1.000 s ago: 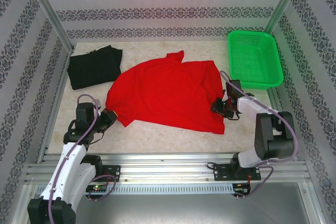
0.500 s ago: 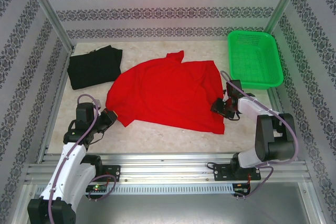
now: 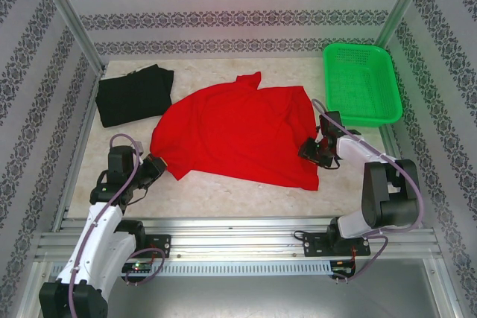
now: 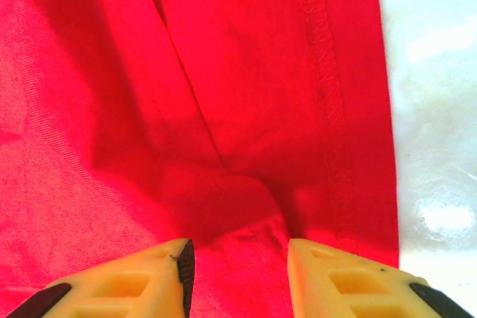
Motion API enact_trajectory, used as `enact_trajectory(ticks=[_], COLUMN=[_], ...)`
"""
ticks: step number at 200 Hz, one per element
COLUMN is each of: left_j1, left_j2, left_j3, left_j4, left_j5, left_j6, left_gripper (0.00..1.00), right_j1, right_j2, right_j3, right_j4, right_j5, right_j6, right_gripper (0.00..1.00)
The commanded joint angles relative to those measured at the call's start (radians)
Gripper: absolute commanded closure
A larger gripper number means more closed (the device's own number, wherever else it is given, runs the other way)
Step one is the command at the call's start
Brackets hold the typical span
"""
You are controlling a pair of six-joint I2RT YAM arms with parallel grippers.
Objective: Fold and stack the t-shirts
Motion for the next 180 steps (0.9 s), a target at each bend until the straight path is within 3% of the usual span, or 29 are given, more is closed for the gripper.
enact_trajectory(ticks=[1,106,147,180], left_j1=[0.006,0.006,0.005,0.005], left_j2=[-0.013,-0.025,-0.028,-0.028], left_j3=[0.024,0.021,0.019,0.023], left_j4=[-0.025,-0.037,-0.041,-0.045], left_j5=[0.013,0.019,0.022,0.024], left_j6=[0.029,0.032,0.035,0.039], left_gripper=[1.00,1.00,1.00,1.00], right_j1=[0.020,0.088,0.094,0.094], right_j2=[0.010,0.031,0.049,0.041], right_j3=[0.011,0.023,0.029,0.048], right_j4=[-0.029,-0.053,-0.045,-0.039], right_j5=[0.035,0.115,0.137,0.144], right_j6=[0.007,-0.004,0.011,0.016], right_gripper=[0.62,0.66,0.76,0.92])
